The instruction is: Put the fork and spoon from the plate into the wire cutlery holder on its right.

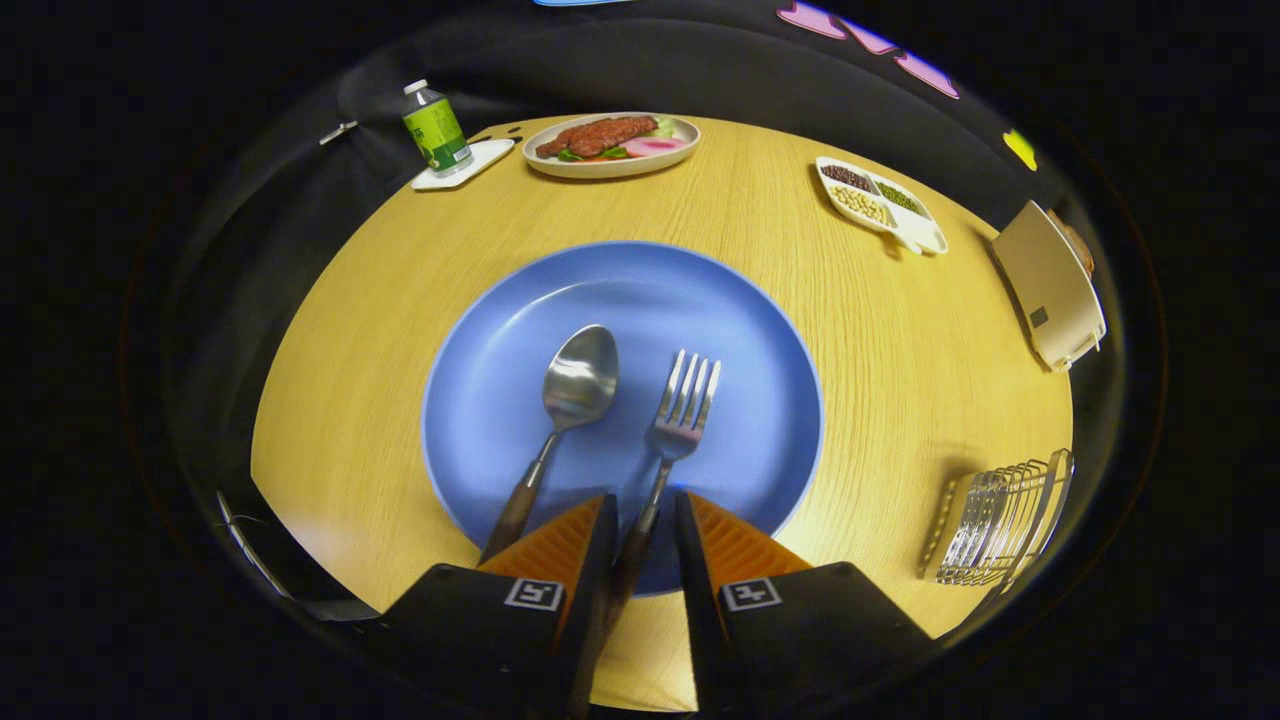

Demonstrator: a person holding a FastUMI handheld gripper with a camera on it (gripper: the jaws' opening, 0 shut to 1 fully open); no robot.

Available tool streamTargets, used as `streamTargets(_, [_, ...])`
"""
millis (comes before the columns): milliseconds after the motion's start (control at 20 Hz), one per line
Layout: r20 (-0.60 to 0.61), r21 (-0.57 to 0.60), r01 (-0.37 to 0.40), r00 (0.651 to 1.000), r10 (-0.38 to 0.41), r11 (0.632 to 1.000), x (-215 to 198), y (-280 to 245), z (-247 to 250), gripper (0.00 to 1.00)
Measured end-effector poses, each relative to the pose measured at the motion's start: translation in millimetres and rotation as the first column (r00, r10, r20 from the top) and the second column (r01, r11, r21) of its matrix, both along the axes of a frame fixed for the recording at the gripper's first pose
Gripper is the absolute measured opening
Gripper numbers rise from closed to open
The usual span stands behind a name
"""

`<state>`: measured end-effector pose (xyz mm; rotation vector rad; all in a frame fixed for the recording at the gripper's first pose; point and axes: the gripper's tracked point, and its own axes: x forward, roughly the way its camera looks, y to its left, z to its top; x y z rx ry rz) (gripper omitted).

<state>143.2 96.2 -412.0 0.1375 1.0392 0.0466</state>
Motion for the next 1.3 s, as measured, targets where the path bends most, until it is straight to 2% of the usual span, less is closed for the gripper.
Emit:
streamTargets(50, [-0.017,0.001,0.013,1.000,-0.013,1.000,-1.1,-2.6,-2.7,0.39])
streamTargets(100, [-0.020,0.003,0.031,0.999,-0.031,1.000,0.9,-5.2,-1.9,0.26])
streamTargets(300, [0.000,0.037,0.015,1.000,-0.015,0.999,3.3,-5.7,1.2,0.07])
streamTargets(500, [0.055,0.083,0.049,0.997,-0.054,0.995,9.8,-8.4,18.0,0.07])
streamTargets(750, [0.105,0.132,0.057,0.992,-0.071,0.990,12.3,-18.9,46.0,0.07])
streamTargets(1050, [0.172,0.187,0.044,0.982,-0.077,0.981,9.5,-39.8,93.2,0.07])
streamTargets(1300, [0.231,0.182,0.013,0.971,-0.055,0.983,-3.9,-72.6,136.8,0.07])
